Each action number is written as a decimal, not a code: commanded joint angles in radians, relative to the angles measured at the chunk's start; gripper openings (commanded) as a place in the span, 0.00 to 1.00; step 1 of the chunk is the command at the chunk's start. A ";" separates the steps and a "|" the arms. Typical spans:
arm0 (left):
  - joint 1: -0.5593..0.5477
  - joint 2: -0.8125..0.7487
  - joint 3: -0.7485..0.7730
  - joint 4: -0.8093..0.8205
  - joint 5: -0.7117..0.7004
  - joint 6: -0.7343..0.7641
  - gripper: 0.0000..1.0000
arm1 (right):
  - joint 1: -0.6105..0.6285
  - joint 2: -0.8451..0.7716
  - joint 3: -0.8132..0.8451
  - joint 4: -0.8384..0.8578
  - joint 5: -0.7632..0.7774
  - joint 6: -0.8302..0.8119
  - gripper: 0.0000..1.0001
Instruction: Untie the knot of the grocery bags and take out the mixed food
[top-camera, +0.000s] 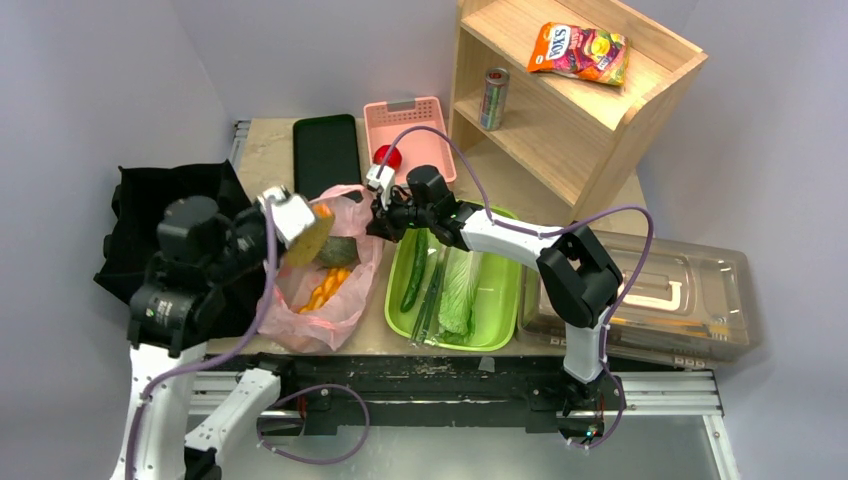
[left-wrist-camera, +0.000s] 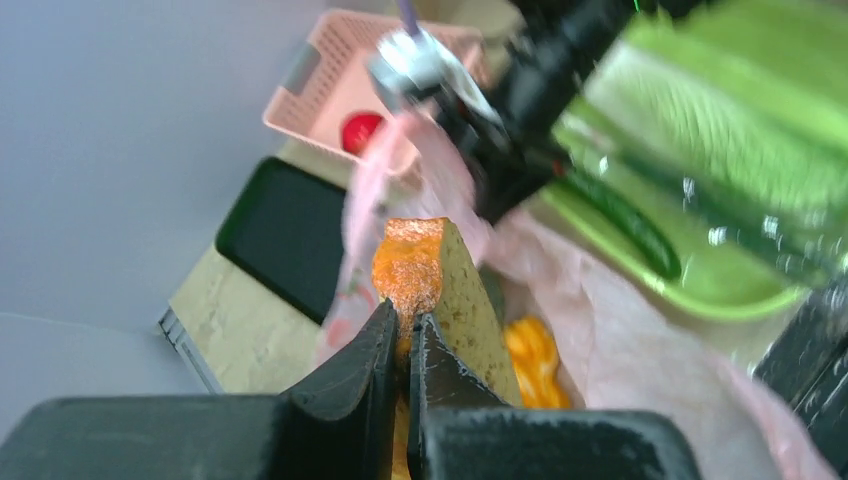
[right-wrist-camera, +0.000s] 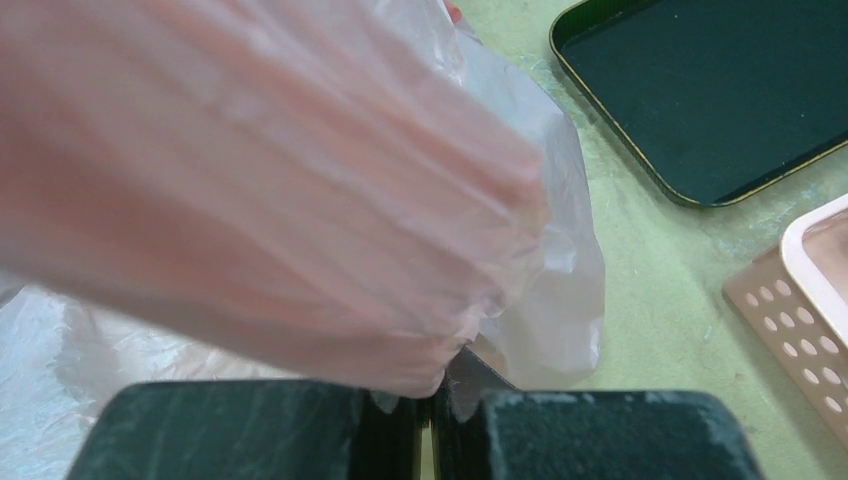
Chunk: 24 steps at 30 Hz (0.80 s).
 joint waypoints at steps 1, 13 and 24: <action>0.006 0.211 0.260 0.196 -0.070 -0.348 0.00 | 0.009 -0.021 0.030 0.009 -0.016 -0.019 0.00; 0.057 1.046 0.860 0.387 -0.453 -0.569 0.00 | 0.034 -0.025 -0.009 0.035 0.011 -0.109 0.00; 0.109 1.501 0.985 0.412 -0.299 -0.549 0.00 | 0.034 -0.031 -0.030 0.063 0.015 -0.089 0.00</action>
